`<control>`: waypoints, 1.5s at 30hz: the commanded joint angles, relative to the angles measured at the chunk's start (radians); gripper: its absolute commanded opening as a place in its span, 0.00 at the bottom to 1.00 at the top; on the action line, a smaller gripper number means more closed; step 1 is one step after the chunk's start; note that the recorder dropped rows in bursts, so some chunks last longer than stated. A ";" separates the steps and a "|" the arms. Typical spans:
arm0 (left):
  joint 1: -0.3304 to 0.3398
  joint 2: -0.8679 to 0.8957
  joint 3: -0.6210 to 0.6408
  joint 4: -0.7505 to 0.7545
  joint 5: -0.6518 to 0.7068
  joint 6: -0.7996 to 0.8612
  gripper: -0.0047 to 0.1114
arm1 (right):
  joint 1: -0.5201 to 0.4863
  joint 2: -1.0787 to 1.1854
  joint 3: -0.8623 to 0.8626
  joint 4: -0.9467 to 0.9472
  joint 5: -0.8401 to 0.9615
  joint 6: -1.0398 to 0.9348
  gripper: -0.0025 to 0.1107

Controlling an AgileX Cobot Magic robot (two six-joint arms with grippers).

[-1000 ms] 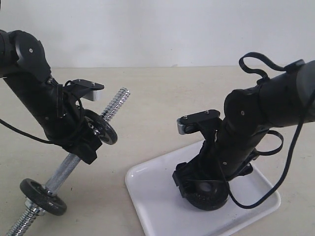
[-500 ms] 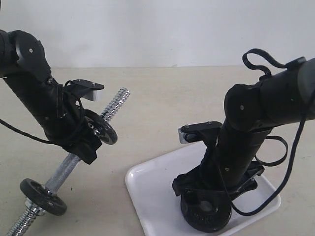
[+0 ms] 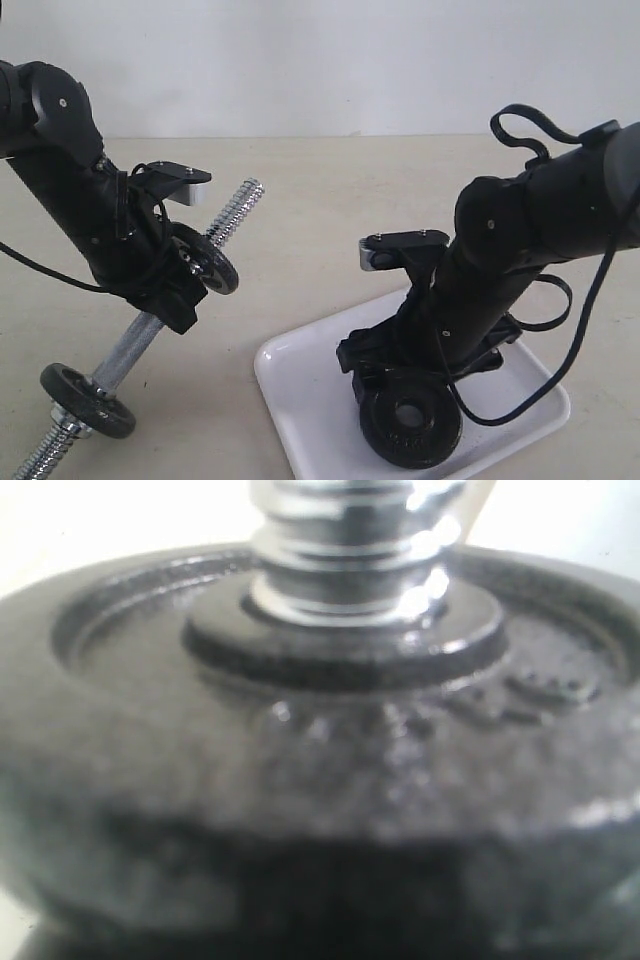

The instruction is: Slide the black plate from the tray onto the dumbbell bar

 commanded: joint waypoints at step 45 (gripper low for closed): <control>-0.006 -0.059 -0.024 -0.050 0.004 0.016 0.08 | 0.173 0.034 -0.186 -0.006 0.350 0.044 0.75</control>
